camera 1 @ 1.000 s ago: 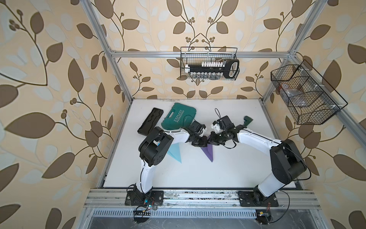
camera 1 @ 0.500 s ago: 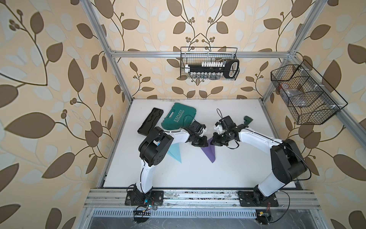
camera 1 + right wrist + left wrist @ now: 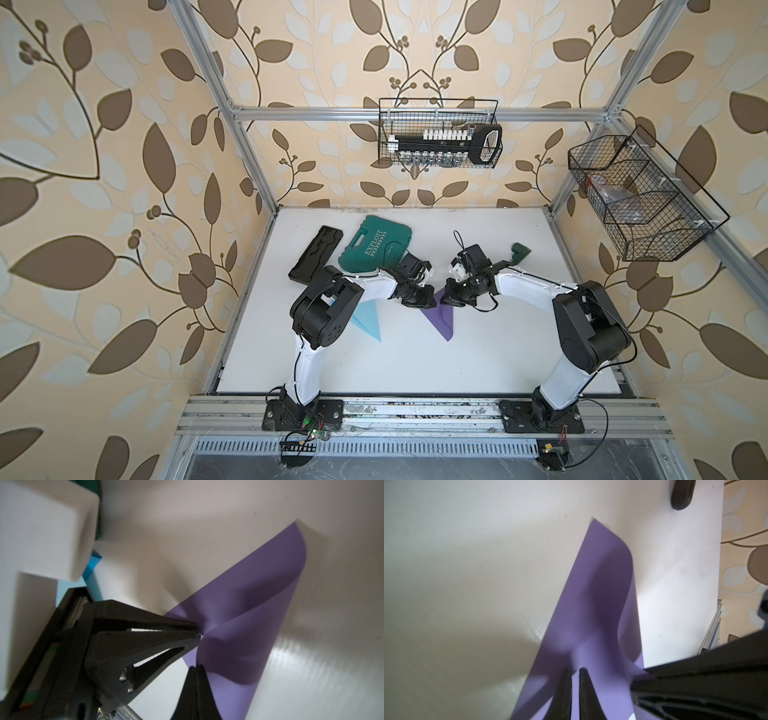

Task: Fold the square paper diagonally
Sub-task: Fold the paper at the center of the board.

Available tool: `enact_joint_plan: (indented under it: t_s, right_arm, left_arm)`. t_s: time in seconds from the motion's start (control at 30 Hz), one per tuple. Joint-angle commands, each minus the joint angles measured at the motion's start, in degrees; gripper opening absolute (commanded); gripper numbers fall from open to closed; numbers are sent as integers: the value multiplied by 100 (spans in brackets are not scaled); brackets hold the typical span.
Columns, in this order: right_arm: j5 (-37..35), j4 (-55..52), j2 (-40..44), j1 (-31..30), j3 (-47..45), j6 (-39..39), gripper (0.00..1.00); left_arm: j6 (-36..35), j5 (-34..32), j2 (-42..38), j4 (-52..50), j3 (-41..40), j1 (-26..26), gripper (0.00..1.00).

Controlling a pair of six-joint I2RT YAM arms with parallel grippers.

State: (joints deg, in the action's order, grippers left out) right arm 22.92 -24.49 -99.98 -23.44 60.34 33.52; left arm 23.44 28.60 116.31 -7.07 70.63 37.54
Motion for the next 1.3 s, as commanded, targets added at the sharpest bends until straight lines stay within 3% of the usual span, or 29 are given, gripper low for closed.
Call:
enact_joint_plan:
  t_s: [0.0,0.9,1.27]
  right_arm:
    - [98,211,-163,-9,151,151,2]
    - [-639,-38,-939,-339,622,108,6]
    - [-1173,-367,-1093,-527,742,20,6]
  left_arm:
    - [-102,-193,-56,-434,-151,12,11]
    - [-171,-529,-247,-701,-159,8,9]
    - [-156,-874,-770,-649,-419,-2,13]
